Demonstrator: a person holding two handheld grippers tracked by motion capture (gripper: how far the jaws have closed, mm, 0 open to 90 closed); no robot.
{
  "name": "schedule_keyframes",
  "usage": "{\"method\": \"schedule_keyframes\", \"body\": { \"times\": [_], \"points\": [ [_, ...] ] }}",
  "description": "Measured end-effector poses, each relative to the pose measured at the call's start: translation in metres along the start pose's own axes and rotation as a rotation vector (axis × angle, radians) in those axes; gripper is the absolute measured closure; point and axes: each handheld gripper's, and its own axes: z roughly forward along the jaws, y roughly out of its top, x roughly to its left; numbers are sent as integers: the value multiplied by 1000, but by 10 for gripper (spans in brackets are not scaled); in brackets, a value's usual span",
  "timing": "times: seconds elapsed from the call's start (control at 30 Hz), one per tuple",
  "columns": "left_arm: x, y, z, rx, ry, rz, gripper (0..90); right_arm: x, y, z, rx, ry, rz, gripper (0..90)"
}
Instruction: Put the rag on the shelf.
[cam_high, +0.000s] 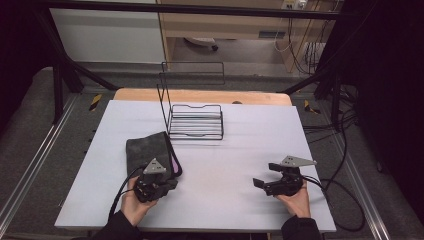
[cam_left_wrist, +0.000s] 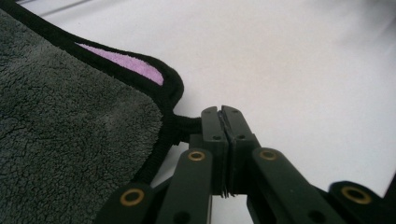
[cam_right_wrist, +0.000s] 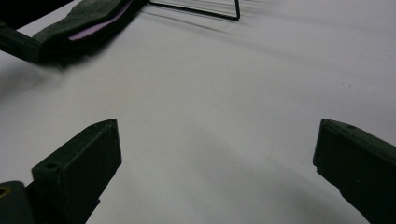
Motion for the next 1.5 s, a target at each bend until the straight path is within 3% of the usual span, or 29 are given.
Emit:
{"method": "schedule_keyframes", "body": {
  "times": [0.07, 0.17, 0.3, 0.43, 0.57, 0.7, 0.87, 1.0, 1.13, 1.27, 1.43, 1.5],
  "points": [
    [3, -2, 0, 9, -17, -13, 760, 1, 1, 0, -3, -3, -2, 22],
    [6, -4, -10, -8, -11, 8, 619, 5, 5, 1, -6, -2, -3, 35],
    [17, -10, -33, -53, 32, 13, 523, 17, 14, 8, -16, 10, -10, 70],
    [38, -21, -52, -55, 87, -2, 519, 35, 25, 22, -1, 26, -37, 127],
    [54, -34, -60, -29, 103, -24, 541, 59, 38, 44, 11, 52, -72, 212],
    [62, -41, -60, -21, 115, -33, 557, 87, 53, 72, 46, 72, -118, 292],
    [68, -45, -65, -44, 113, -35, 520, 122, 66, 115, 89, 131, -117, 386],
    [76, -49, -71, -74, 133, -31, 453, 143, 72, 147, 119, 146, -108, 438],
    [85, -51, -74, -92, 141, -44, 371, 155, 76, 175, 135, 159, -75, 503],
    [93, -54, -77, -98, 142, -63, 297, 163, 76, 197, 168, 148, -82, 555],
    [99, -56, -79, -121, 145, -94, 259, 167, 73, 208, 197, 127, -68, 672],
    [101, -57, -79, -125, 154, -107, 259, 167, 74, 206, 200, 116, -65, 757]
  ]
}}
